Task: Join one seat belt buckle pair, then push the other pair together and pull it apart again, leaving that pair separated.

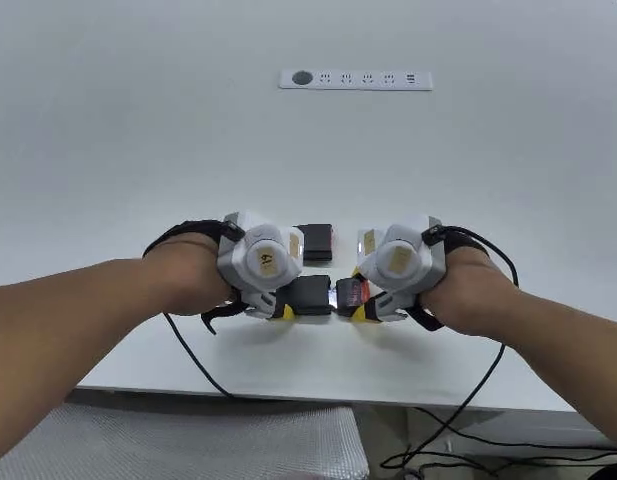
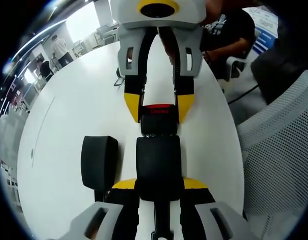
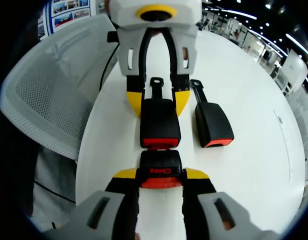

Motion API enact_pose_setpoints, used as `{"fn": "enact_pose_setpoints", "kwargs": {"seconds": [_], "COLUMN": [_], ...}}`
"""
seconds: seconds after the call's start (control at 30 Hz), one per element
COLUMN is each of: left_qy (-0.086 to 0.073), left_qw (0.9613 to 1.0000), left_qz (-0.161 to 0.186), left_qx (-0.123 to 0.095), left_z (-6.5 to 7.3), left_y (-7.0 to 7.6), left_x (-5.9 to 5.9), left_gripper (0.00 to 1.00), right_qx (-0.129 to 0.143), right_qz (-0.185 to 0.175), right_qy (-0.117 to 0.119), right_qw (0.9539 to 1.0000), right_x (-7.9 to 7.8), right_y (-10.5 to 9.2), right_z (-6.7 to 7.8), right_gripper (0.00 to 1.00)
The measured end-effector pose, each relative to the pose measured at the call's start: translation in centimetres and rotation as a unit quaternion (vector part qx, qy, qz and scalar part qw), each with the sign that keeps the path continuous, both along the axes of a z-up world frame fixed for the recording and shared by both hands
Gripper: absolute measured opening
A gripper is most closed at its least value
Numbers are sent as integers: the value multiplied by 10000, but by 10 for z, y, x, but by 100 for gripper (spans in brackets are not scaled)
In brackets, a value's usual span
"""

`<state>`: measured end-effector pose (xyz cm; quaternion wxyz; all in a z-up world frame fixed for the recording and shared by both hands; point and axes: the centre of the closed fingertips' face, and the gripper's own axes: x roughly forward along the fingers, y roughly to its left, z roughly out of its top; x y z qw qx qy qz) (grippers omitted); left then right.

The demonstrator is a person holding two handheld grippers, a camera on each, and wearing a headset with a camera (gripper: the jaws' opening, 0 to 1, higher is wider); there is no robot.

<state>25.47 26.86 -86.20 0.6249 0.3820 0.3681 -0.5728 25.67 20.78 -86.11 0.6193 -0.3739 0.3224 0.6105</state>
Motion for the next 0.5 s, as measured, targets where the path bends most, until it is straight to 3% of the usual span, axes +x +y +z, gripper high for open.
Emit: {"fn": "enact_pose_setpoints", "kwargs": {"seconds": [0.5], "left_qy": [-12], "left_qw": [9999], "left_qz": [95], "left_qx": [-96], "left_z": [0], "left_y": [0], "left_x": [1], "left_gripper": [31], "right_qx": [57], "right_qz": [-128], "right_qy": [24], "right_qw": [9999], "right_x": [-1], "right_y": [-5], "right_z": [1], "right_gripper": [32]}}
